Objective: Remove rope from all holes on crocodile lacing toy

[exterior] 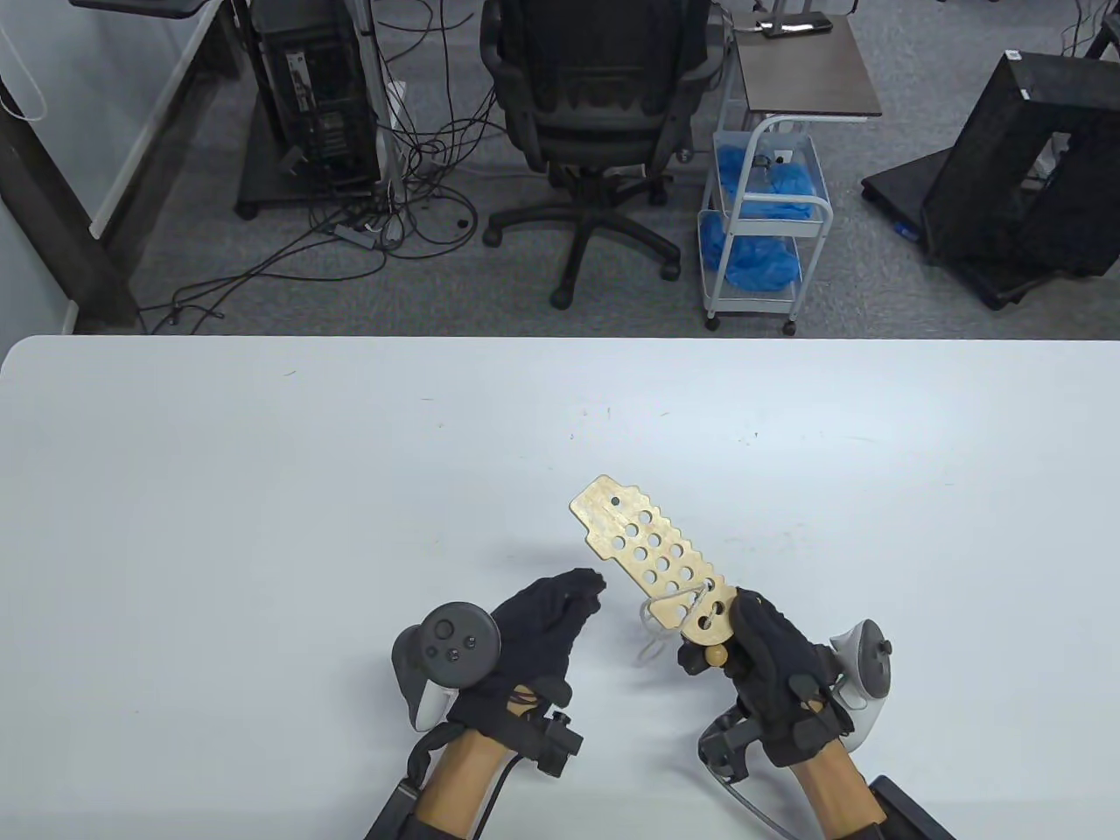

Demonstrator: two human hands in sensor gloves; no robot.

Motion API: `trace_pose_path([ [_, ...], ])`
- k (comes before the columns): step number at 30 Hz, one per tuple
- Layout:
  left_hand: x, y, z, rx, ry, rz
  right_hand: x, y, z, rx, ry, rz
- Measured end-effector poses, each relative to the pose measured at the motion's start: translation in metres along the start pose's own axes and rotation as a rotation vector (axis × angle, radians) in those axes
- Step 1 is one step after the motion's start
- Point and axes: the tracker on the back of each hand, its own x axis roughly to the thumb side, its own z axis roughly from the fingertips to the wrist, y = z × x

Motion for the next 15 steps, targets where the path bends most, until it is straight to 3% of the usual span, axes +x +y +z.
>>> trace_pose_path([
  [2,0.002,-0.007,0.0,-0.047,-0.027,0.085,0.0,0.007,-0.001,0.066,0.001,-0.022],
  [6,0.008,-0.013,0.0,-0.099,-0.086,0.09,-0.003,0.018,-0.001,0.18,0.008,0.001],
  [12,0.009,-0.027,-0.003,-0.302,-0.117,0.226,-0.012,0.034,0.0,0.354,0.038,-0.018],
  [15,0.009,-0.029,-0.003,-0.332,-0.117,0.245,-0.012,0.034,0.0,0.367,0.029,-0.008],
])
